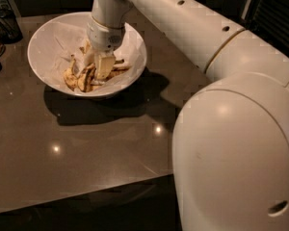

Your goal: Pick banana from white bowl

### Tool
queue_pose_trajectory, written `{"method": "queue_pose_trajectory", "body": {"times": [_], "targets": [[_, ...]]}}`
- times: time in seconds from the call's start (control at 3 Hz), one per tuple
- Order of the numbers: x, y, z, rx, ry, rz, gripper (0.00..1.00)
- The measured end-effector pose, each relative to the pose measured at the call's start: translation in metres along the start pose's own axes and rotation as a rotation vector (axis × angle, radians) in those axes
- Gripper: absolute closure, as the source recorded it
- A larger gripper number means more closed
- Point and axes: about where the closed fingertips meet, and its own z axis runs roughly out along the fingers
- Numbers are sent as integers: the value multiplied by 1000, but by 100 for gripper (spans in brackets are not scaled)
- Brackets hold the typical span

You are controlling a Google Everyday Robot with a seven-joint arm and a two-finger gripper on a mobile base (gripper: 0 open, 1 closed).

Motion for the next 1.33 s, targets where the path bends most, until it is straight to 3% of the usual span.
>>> {"method": "queue_pose_trajectory", "body": {"times": [0.33,0.67,1.33], "targets": [[0,0,0,0,0,0,88],[0,0,0,0,0,0,100],[-12,15,-43,72,29,52,100]]}}
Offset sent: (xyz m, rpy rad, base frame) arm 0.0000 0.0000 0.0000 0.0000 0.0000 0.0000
